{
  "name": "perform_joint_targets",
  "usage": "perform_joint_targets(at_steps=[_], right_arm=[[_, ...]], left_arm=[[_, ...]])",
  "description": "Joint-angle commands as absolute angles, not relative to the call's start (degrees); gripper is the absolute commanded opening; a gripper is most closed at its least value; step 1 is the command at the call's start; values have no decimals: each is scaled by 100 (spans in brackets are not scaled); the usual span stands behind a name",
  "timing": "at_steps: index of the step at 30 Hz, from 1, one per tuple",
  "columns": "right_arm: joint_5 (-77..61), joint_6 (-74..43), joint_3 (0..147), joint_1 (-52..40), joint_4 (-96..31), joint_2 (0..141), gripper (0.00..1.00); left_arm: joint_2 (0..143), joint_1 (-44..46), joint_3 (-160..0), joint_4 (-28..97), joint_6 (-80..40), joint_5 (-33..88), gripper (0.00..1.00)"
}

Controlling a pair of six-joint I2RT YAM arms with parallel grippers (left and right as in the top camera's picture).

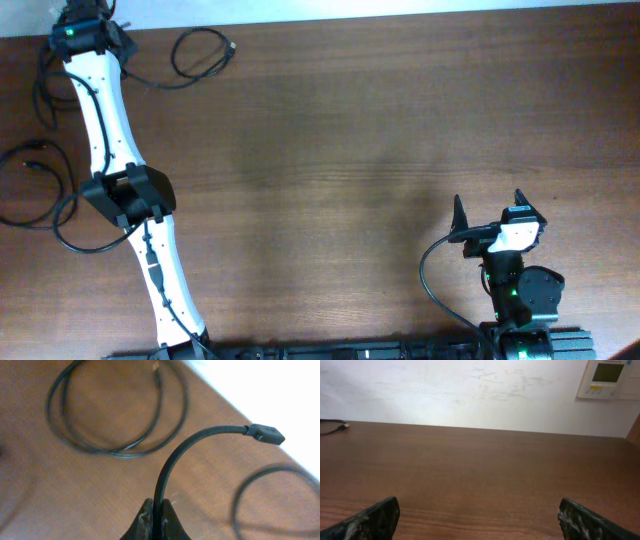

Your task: Untangle cables

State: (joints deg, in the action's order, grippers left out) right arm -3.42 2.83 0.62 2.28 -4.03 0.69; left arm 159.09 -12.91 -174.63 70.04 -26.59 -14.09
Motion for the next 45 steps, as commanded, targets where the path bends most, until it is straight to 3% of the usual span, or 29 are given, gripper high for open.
perform_joint_targets(at_steps=[1,15,16,19,23,27,31,34,45], right_arm=[[-294,276,32,189,-432,43,98],[-294,276,32,189,-432,43,98],[-294,276,32,189,-432,43,98],[-294,276,32,189,-432,43,98],[-294,276,32,189,-432,43,98],[-294,276,32,189,-432,43,98],[-294,276,32,189,-432,40,98],[-294,276,32,189,-432,43,98],[-294,276,32,189,-432,43,98]], left_arm=[[15764,-1225,-17434,6370,-2091,-38,0],[16785,-963,-17434,5269,-941,263,4],[16840,-963,-17434,5251,-923,257,9],[16918,-980,-17434,5144,-926,261,63],[16905,-989,-17611,5072,-926,274,74],[16864,-982,-17998,5166,-930,720,74],[16665,-950,-17998,5345,-930,2477,78],[16684,-845,-17930,5520,-928,3590,75],[16693,-237,-17030,5896,1031,2432,86]])
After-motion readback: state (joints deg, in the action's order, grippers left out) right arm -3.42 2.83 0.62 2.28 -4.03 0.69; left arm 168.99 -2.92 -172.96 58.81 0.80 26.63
